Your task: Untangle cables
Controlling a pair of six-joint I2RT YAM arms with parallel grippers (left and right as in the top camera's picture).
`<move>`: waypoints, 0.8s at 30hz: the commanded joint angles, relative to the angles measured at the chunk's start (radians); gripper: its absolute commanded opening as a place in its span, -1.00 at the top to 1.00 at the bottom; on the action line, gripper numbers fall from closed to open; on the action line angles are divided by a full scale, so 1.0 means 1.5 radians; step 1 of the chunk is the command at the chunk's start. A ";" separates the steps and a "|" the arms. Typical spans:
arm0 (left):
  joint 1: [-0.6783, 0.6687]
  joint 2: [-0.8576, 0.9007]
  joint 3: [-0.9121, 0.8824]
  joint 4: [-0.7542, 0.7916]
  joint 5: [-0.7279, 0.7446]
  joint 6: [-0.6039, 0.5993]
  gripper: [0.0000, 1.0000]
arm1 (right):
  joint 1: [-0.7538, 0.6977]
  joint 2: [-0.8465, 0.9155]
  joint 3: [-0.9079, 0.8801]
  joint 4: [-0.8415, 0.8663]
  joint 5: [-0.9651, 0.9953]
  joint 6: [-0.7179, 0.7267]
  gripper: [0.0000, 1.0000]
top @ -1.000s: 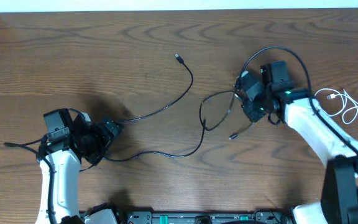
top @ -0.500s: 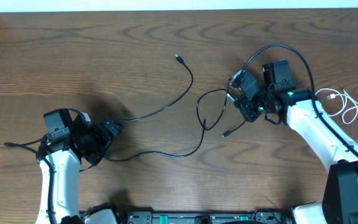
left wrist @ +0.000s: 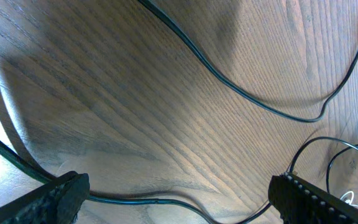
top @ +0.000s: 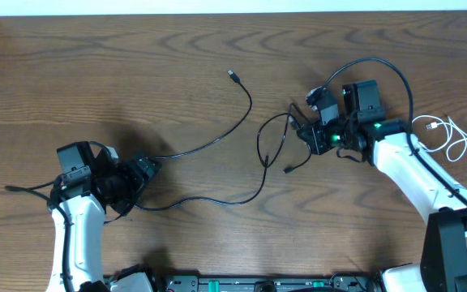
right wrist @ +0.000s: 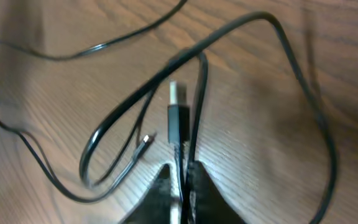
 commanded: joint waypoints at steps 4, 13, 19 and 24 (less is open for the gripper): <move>0.001 -0.001 0.012 -0.002 0.008 0.011 -0.96 | 0.002 0.001 -0.072 0.099 -0.054 0.132 0.62; 0.001 -0.001 0.012 -0.002 0.008 0.011 -0.96 | 0.001 0.001 -0.096 0.158 -0.131 0.145 0.17; 0.001 -0.001 0.012 -0.002 0.008 0.011 -0.96 | 0.003 0.001 -0.099 0.158 -0.133 0.153 -0.43; 0.001 -0.001 0.012 -0.002 0.008 0.011 -0.96 | 0.007 0.001 -0.102 0.156 -0.128 0.153 -0.50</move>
